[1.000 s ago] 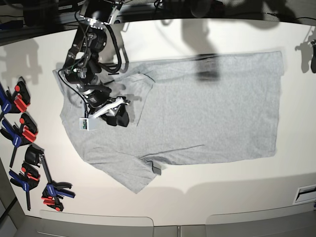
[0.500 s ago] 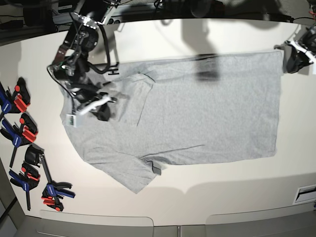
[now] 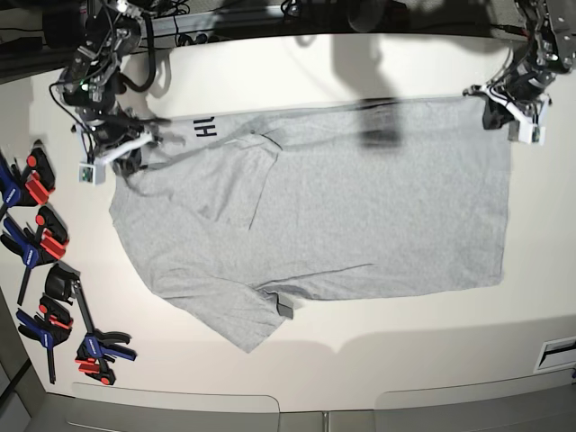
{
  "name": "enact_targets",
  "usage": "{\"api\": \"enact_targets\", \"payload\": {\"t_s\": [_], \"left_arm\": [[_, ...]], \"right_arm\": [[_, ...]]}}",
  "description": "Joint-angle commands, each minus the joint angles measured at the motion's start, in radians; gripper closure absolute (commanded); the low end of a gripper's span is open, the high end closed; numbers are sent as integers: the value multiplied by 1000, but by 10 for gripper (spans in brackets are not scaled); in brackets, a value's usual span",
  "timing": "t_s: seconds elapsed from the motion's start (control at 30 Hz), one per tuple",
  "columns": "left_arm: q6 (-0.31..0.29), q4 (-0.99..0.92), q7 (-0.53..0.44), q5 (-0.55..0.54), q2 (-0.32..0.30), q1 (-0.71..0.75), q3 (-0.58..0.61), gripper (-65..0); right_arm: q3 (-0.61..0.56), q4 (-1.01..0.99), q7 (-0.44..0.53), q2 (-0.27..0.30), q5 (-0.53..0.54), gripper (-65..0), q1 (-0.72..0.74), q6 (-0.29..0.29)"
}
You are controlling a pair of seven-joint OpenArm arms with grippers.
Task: Fold the T-shirt properly
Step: 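Hold the collar edge with both grippers and pull it taut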
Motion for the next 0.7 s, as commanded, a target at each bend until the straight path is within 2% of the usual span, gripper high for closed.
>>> {"api": "enact_targets", "payload": {"t_s": [0.0,0.2,0.37,0.47,0.67], "left_arm": [[2,-20,-5,2,-15,-3,-3,0],[2,-132,3,2,-16,1,-5,0],[2,-130,84,-2,-21,4,-5,0],[1,-129,127,-2,-21,10,-5,0],[2,-74,134,-37,-21,95,-51,0]], "right_arm": [[2,16,29,16,-3,0,5,-13],[1,-83,26,17,-37,0,-3,-14],[1,-194,1,17,-35,0,-7,-14],[3,-189,-6,21,1,0,-41,-10],[4,-112,-15,31,25,0,-148,-5]]}}
